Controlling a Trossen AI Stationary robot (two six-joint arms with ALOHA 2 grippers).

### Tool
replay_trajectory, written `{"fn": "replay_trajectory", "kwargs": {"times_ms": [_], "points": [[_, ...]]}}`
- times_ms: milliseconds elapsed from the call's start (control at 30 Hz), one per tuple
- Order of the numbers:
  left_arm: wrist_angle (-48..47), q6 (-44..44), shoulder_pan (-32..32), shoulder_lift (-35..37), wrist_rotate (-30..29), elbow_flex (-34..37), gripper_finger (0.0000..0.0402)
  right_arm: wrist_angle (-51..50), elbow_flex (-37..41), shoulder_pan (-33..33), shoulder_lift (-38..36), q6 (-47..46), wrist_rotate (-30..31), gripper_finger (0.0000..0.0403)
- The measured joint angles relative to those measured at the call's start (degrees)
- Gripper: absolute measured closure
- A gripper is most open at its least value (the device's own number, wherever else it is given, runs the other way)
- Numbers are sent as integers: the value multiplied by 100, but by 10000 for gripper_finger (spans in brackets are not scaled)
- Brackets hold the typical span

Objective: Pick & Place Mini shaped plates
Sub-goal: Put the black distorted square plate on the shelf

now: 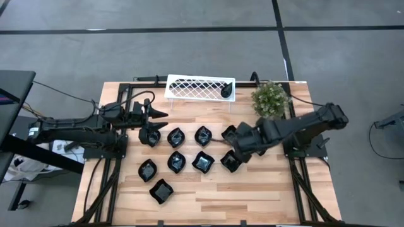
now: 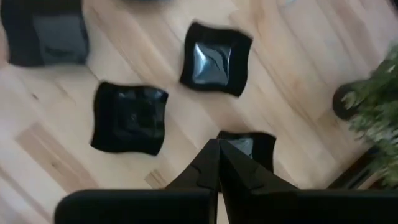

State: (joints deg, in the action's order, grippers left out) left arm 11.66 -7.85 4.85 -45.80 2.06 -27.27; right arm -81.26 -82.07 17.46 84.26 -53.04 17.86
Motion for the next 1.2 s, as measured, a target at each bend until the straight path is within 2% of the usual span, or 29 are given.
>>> {"fn": "replay_trajectory", "kwargs": {"times_ms": [200,400,633,867,967,1200], "points": [[32,-96,-44,24,-38,0,213,739,1151,282,-217,-440,-244,400],[31,-339,-42,24,-39,1,213,1736,1723,162,-217,-137,-606,399],[33,-313,-42,24,-39,2,213,2063,1748,-258,-219,41,-815,389],[31,-304,-42,24,-39,2,213,2419,1754,-581,-129,399,-1509,357],[29,-296,-42,22,-37,2,213,2740,1737,-586,38,603,-1719,337],[-28,-291,-38,22,-34,2,213,2679,1748,-508,699,748,-1929,295]]}}
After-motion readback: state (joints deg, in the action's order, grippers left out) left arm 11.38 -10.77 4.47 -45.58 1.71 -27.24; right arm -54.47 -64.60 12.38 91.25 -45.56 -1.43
